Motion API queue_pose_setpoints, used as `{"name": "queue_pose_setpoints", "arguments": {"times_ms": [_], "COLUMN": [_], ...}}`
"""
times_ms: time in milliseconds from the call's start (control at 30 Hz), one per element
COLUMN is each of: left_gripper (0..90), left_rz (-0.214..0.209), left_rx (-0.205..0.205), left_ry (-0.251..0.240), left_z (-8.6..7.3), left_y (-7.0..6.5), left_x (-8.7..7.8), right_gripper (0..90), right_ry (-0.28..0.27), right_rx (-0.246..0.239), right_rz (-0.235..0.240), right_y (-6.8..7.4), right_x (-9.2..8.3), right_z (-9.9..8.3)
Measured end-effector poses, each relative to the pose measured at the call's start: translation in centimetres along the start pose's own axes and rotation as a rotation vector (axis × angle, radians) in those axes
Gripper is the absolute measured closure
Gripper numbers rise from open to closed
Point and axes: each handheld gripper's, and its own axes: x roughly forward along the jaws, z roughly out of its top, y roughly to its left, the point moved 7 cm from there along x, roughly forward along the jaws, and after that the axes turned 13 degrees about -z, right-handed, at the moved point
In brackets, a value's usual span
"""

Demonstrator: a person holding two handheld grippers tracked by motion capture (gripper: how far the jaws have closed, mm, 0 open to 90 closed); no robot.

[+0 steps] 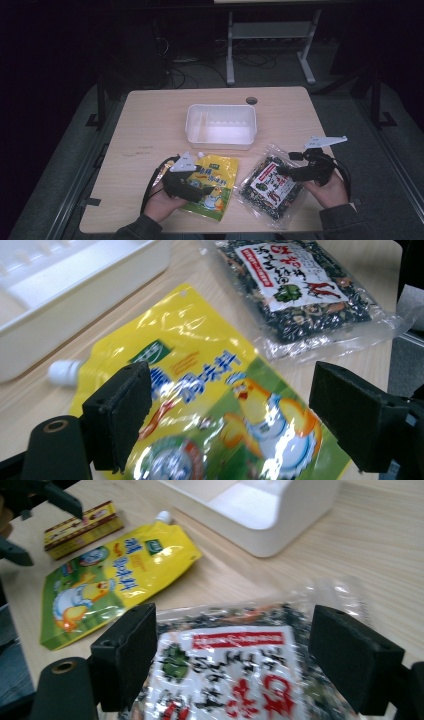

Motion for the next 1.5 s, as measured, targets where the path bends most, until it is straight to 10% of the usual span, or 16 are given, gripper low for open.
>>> {"name": "queue_pose_setpoints", "arguments": {"times_ms": [667, 1500], "left_gripper": [20.6, 25.7], "left_rz": [-0.103, -0.134], "left_rx": [0.036, 0.046], "left_ry": [0.088, 0.165], "left_z": [3.8, 4.3], "left_y": [-1.8, -2.3], "left_x": [6.6, 10.7], "right_gripper": [26.2, 36.5], "right_ry": [0.086, 0.191], "right_rx": [0.113, 0.209], "right_rz": [-0.140, -0.175], "right_y": [-7.4, -10.6], "right_x": [-1.6, -1.5], "right_z": [-2.0, -6.2]}}
